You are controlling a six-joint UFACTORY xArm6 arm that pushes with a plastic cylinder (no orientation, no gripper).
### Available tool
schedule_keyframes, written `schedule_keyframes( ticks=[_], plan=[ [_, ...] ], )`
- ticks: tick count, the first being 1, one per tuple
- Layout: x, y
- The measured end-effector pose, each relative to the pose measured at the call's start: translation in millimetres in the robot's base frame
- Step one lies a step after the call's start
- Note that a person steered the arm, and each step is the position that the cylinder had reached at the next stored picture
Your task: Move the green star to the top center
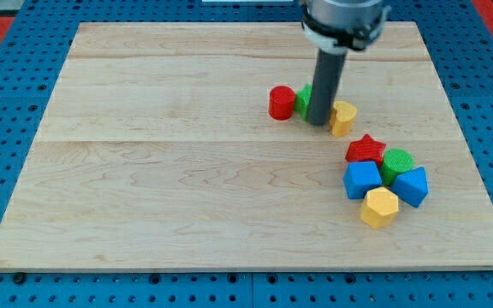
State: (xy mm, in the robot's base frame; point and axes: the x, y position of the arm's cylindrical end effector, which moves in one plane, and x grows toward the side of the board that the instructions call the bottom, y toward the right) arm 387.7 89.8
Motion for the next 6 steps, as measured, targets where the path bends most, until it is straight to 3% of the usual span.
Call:
schedule_keyframes(
  ticks=[1, 2, 4, 6],
  plan=[
    [-45, -23],
    [-48, 29],
    [12, 124],
    [81, 139]
  ],
)
